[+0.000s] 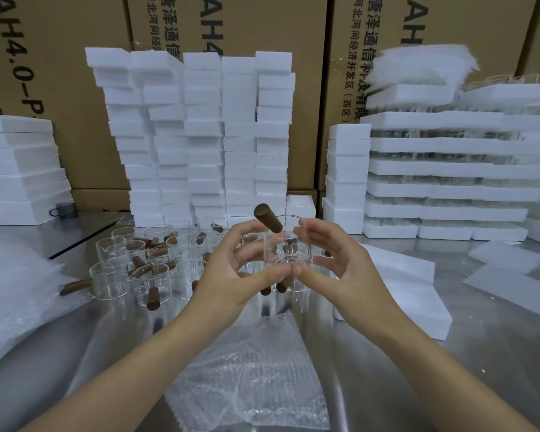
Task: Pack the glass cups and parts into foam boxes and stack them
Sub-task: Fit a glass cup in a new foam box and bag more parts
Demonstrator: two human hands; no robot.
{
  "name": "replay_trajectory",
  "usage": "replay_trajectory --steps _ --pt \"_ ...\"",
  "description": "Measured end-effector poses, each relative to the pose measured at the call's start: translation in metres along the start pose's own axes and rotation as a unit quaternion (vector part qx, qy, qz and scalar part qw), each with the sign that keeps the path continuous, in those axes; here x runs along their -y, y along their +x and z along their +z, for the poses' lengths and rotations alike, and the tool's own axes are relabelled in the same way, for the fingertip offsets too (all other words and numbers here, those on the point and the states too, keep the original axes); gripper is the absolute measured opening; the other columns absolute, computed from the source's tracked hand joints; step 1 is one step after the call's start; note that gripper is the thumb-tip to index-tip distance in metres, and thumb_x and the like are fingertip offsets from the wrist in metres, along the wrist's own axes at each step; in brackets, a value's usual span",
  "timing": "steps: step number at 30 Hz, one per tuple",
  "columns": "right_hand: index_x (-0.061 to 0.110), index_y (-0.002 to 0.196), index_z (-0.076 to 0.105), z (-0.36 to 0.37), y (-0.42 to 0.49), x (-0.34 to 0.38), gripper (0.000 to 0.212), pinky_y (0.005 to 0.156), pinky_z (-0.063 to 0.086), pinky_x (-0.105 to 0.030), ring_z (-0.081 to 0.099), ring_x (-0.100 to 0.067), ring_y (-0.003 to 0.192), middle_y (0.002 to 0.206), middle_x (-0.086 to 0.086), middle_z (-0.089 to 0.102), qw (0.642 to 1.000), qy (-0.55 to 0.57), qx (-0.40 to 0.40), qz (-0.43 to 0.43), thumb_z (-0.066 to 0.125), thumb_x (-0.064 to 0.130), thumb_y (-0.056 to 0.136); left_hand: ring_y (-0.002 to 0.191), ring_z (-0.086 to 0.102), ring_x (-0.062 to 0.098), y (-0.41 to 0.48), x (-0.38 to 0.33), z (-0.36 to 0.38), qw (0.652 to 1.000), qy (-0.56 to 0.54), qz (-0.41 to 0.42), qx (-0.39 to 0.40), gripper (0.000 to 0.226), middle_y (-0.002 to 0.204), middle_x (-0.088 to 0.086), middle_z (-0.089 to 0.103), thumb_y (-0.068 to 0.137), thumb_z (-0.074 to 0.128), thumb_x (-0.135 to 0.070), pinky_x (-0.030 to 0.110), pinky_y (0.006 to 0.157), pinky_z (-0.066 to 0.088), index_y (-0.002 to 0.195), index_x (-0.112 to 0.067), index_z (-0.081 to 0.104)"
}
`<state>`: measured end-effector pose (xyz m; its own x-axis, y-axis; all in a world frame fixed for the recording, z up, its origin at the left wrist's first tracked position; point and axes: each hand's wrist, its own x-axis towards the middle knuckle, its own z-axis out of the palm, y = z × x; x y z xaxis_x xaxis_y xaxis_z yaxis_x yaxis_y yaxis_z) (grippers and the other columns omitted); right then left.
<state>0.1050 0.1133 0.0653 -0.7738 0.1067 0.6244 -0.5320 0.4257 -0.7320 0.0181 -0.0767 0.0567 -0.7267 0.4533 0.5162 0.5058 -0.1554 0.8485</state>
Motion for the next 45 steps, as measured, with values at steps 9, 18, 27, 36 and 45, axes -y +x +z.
replay_trajectory --steps 9,18,27,36,45 --pt "0.040 0.141 0.061 -0.0047 -0.0012 0.0047 0.066 0.109 0.047 -0.029 0.056 -0.004 0.133 0.133 0.018 0.063 0.993 -0.104 -0.021 -0.043 0.085 0.013 0.086 0.123 0.067 0.007 -0.0013 0.0041 -0.0010 0.996 0.069 0.044 -0.041 0.099 0.129 -0.020 0.070 0.067 0.098 -0.050 0.037 0.091 0.060 0.148 -0.063 0.042" --pt "0.052 0.150 0.045 -0.0067 -0.0029 0.0004 0.079 0.114 0.040 -0.031 0.048 -0.002 0.142 0.143 0.022 0.058 0.993 -0.111 0.007 -0.025 0.085 0.025 0.088 0.120 0.068 0.001 0.0016 0.0021 -0.0052 0.991 0.114 0.047 -0.044 0.068 0.126 -0.021 0.073 0.066 0.102 -0.044 0.042 0.089 0.057 0.125 -0.051 0.070" --pt "0.045 0.144 0.050 -0.0061 -0.0024 0.0005 0.072 0.115 0.042 -0.037 0.055 -0.006 0.136 0.133 0.019 0.066 0.993 -0.117 -0.012 -0.029 0.085 0.022 0.086 0.118 0.069 0.001 0.0027 0.0040 -0.0081 0.994 0.104 0.023 -0.025 0.065 0.126 -0.020 0.074 0.068 0.101 -0.039 0.040 0.093 0.053 0.124 -0.047 0.068" --pt "0.052 0.150 0.041 -0.0065 -0.0035 -0.0017 0.082 0.112 0.037 -0.023 0.049 0.002 0.139 0.143 0.025 0.057 0.991 -0.133 0.017 -0.028 0.085 0.025 0.086 0.124 0.062 -0.004 0.0007 0.0048 -0.0040 0.987 0.149 0.049 -0.027 0.072 0.129 -0.028 0.070 0.066 0.098 -0.057 0.041 0.096 0.049 0.128 -0.049 0.063" --pt "0.043 0.133 0.059 -0.0050 -0.0039 0.0004 0.050 0.110 0.044 -0.032 0.058 -0.004 0.130 0.127 0.023 0.067 0.992 -0.123 -0.012 -0.016 0.070 0.045 0.084 0.121 0.071 0.013 0.0038 0.0076 -0.0058 0.998 0.066 -0.011 0.003 0.069 0.131 -0.011 0.076 0.065 0.099 -0.048 0.056 0.096 0.053 0.125 -0.053 0.064"
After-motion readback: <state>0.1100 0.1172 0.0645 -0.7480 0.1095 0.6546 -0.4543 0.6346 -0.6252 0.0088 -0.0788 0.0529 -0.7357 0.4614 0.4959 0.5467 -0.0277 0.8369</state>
